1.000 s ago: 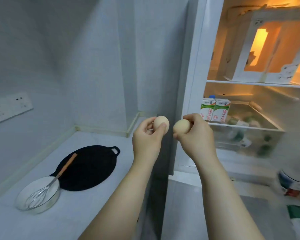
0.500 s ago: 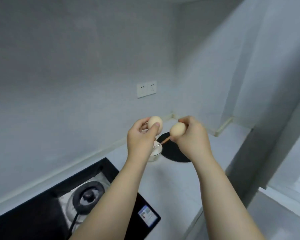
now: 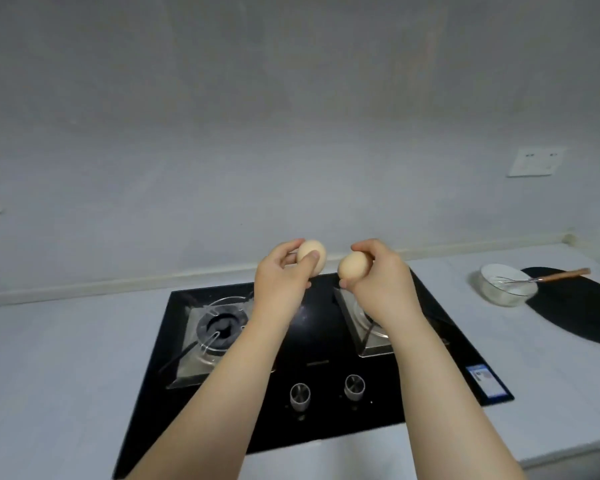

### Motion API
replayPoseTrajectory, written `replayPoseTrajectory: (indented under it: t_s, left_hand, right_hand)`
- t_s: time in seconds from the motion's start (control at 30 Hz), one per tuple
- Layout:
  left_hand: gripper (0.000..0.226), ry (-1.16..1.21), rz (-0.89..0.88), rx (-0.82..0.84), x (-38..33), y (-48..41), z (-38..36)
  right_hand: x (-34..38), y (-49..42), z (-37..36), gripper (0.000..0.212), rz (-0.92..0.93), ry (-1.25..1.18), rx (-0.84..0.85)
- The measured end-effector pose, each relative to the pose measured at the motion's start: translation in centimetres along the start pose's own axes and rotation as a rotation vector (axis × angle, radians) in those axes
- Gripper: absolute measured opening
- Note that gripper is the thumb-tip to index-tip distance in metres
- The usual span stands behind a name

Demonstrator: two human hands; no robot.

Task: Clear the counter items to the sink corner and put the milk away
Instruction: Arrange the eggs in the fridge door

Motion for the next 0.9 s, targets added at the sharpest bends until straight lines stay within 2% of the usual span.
replayPoseTrajectory:
  t_s: [0.23,0.4,0.53,0.63,0.9]
  left_hand:
    - [0.019,-0.068,0.02,-0.214,0.0,1.9,14.6]
    - [0.014,-0.09,0.048,-0.202,0.9,1.6,16.0]
    - [0.009,-0.105,0.06,-0.152,1.6,0.0,13.2]
    - [0.011,-0.11,0.086,-0.084,3.0,-2.0,8.5]
    - [0.01,-0.042,0.174,0.143,7.5,-7.7,-9.9]
  right_hand:
    - [6.3,4.6,-11.4,0.051,0.112,0.009,0.206]
    - [7.2,4.7,-13.9,0.05,0.147,0.026,0.247]
    - [5.8,2.3,-12.7,0.046,0.103,0.013,0.231]
    - [3.2,-0.9,-10.3,0.045,0.05,-0.029,0.219]
    - [-7.1,-12.3,0.2,0.04,-0.116,-0.136,0.079]
Point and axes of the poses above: each hand's wrist, its own y-axis away from the middle knuckle, its own z-axis out of the back of the hand, x = y × z, the point moved 8 cm from there along -y, towards the middle knuckle, and after that the axes turned 8 degrees about -z, right-handed, at the moved point
